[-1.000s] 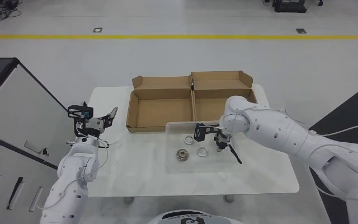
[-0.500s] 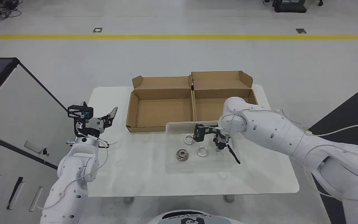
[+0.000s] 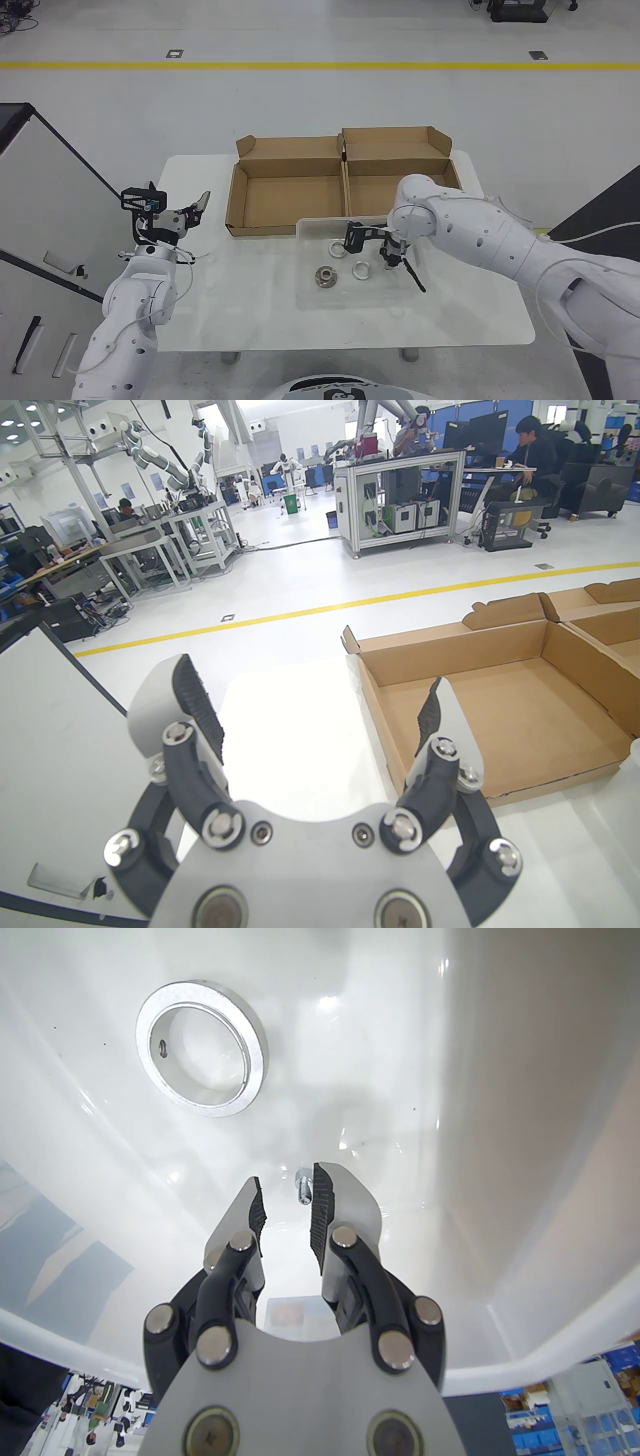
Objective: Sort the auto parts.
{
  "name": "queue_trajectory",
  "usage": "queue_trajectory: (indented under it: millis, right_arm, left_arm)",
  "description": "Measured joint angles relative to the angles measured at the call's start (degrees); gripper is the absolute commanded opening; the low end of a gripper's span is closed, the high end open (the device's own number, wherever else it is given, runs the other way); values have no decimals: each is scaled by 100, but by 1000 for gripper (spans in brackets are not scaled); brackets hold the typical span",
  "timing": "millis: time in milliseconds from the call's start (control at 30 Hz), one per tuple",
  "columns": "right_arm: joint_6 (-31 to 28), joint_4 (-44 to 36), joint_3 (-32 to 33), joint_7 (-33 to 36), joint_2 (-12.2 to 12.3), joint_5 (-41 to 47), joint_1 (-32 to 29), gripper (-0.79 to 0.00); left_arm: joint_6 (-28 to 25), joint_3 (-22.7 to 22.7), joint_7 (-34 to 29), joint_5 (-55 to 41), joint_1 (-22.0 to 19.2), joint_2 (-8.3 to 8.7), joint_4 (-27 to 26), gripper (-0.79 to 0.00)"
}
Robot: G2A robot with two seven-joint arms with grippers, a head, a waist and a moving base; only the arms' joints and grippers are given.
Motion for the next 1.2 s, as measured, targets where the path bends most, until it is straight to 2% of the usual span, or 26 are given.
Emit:
queue_trajectory:
  millis: [533,600,667,967,1200]
  right_arm:
    - [34,146,0,35,-73,-29,-47,-597]
    - [33,171,0,33,-84,-33,-60,-659]
    - [34,191,0,34,-95,-43,-67,-785]
    - [21,214,0,21,-120,58,17,-785]
    - [-88,-223,0,-88,1,619,421,-785]
  left_arm:
    - [0,0,0,0,0,0,0,0]
    - [0,0,0,0,0,0,0,0]
    - [0,0,0,0,0,0,0,0]
    - [0,0,0,0,0,0,0,0]
    - [0,0,0,0,0,0,0,0]
